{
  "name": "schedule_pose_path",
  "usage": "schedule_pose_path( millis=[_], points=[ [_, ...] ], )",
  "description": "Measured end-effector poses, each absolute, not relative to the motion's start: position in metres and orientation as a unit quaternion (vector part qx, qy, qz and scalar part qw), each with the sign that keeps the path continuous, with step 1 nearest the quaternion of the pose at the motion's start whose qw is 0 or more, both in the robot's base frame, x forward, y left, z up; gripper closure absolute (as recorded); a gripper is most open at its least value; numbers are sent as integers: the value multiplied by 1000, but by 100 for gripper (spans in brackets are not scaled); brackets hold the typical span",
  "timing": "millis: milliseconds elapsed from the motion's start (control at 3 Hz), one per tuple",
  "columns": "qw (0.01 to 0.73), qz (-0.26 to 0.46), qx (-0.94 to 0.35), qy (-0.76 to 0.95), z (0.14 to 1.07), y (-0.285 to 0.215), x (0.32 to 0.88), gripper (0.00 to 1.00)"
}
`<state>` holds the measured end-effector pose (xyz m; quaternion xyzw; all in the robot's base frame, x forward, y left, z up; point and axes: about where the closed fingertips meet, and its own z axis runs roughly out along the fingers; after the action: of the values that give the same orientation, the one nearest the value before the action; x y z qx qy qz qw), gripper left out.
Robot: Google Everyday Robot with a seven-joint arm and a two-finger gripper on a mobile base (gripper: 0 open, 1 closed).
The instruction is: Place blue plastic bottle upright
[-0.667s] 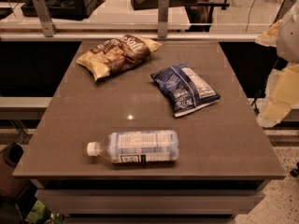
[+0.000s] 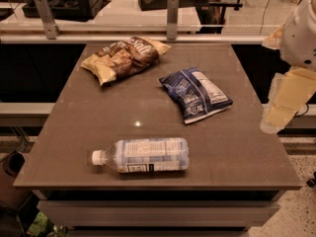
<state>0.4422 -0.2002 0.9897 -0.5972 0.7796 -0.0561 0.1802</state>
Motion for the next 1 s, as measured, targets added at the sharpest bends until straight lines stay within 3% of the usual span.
schedule_pose_path(
  millis=[1000],
  points=[
    [171,-3,-624,763,933,-110,454,0]
  ],
)
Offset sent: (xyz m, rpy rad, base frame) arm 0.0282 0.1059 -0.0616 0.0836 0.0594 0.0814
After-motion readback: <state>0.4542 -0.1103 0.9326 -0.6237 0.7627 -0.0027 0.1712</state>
